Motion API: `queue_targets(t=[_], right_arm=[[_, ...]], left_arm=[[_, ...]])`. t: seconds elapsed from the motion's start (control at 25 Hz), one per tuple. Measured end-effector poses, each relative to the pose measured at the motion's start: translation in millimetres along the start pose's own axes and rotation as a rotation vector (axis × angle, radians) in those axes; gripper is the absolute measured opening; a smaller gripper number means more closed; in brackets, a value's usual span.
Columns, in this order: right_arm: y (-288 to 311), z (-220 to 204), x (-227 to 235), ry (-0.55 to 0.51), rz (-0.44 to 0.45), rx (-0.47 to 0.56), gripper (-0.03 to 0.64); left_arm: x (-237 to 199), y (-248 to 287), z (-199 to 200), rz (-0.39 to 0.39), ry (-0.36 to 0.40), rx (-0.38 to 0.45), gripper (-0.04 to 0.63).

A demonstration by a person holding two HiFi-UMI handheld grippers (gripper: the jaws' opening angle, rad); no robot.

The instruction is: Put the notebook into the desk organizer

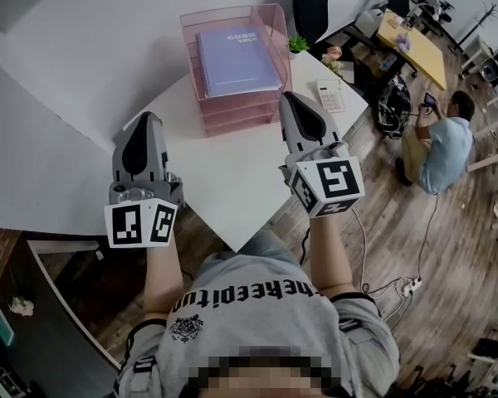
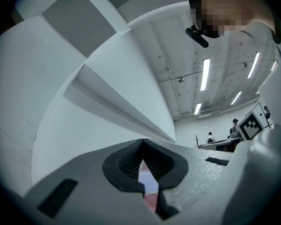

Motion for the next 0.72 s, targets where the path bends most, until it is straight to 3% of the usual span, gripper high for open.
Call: queue_targets(t=[0.72], right_arm=[[-38.4,7.2,-0.6,0.008,-0.102,0.069,0.003]], left_arm=[[11.0,-12.7,0.8,-0.017,0.010,-0.018,0.003]])
Point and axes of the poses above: the fingertips, and each gripper's own axes: y forward along the fingers, x to its right, z out of its top, the point moved 8 cm from there along -y, backward along the fingers, and after that the axes turned 11 degrees about -y, right-handed, at the moved point
